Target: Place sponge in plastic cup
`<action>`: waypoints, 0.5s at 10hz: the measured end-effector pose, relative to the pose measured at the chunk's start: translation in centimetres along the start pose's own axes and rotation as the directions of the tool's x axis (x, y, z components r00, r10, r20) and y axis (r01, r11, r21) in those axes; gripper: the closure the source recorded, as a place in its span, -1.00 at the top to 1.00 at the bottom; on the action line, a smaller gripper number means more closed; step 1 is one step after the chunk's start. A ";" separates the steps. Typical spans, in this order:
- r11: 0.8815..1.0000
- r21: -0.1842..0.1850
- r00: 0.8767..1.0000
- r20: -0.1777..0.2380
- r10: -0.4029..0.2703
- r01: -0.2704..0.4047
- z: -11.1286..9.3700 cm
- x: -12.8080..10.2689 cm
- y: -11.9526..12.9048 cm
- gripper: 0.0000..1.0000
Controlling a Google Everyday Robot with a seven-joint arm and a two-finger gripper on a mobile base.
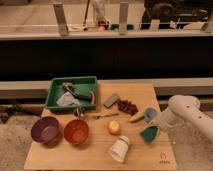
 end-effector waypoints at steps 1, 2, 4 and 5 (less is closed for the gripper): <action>0.999 0.008 0.999 0.004 0.034 -0.034 -0.6 0.9 0.4 -0.26; 0.997 0.022 0.997 0.013 0.079 -0.079 -1.4 2.0 0.9 -0.26; 0.990 0.051 0.991 0.036 0.126 -0.128 -2.4 2.8 1.3 -0.26; 0.984 0.082 0.987 0.054 0.151 -0.155 -2.8 2.7 1.2 -0.26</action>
